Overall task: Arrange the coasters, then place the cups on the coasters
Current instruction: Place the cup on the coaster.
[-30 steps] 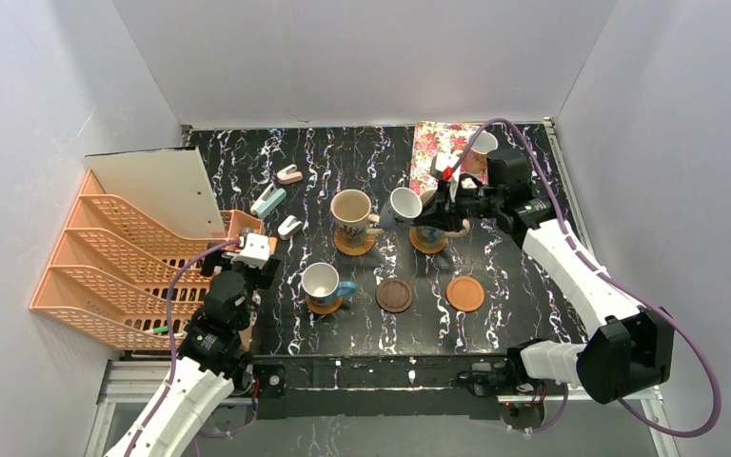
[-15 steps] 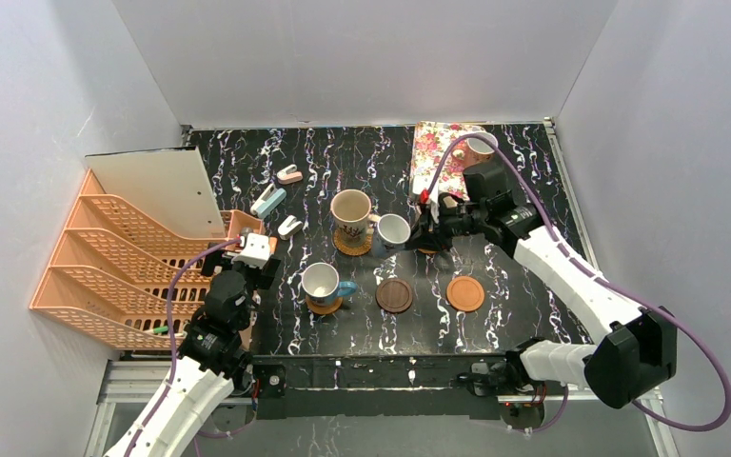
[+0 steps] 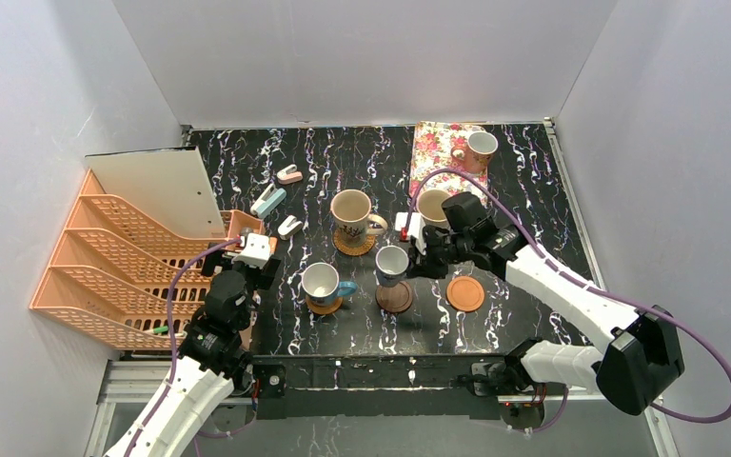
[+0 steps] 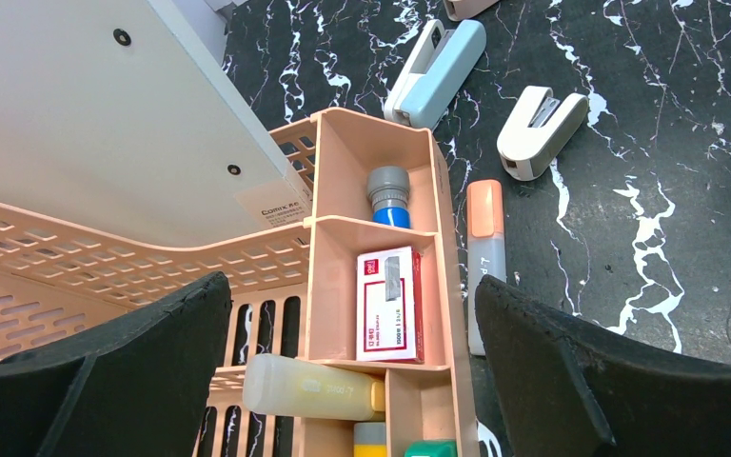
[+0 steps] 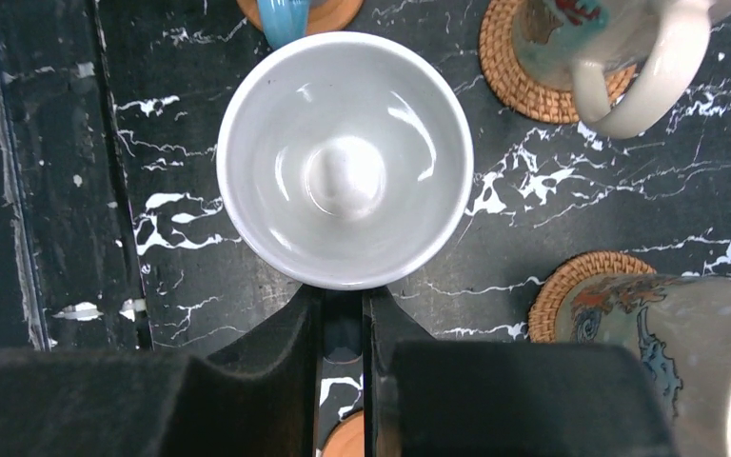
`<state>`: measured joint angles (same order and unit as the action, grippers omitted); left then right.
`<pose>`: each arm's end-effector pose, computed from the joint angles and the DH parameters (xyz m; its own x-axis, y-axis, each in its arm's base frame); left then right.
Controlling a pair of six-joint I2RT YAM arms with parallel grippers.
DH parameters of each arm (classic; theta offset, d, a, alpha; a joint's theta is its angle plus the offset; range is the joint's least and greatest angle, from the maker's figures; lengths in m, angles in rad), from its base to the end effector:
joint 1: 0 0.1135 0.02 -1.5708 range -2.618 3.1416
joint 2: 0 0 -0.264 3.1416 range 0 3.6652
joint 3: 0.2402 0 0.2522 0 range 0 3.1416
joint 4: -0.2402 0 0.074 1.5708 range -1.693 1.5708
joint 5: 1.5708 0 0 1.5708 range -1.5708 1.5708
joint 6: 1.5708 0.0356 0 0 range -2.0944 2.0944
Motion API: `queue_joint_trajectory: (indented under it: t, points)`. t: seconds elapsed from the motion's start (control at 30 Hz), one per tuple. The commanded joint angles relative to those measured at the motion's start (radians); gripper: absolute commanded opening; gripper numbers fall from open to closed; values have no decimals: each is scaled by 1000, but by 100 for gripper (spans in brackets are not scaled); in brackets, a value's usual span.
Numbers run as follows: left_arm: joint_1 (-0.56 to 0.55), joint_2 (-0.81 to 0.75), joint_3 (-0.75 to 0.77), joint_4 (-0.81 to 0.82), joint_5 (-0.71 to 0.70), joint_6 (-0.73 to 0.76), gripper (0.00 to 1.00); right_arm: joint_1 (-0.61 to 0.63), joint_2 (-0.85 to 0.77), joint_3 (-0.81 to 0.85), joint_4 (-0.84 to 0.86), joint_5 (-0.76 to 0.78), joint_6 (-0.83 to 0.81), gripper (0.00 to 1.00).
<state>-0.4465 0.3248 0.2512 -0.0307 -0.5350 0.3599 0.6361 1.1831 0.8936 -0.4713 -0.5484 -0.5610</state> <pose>0.1184 -0.0366 0.2287 -0.1181 0.3925 -0.9121 -0.0473 0.9153 0.4000 0.1882 0.1621 0.2735 -0.0383 -0.5927 -0.8045 -0.9815 0.1734 -0.0810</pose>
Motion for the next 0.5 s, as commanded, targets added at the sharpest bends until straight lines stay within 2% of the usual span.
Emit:
queue_joint_trajectory:
  t: [0.0, 0.47]
  points:
    - [4, 3, -12, 17, -12, 2, 98, 37, -28, 0, 48, 76, 16, 1]
    - [5, -9, -10, 9, -10, 2, 98, 71, -46, -92, 126, 178, 53, 1]
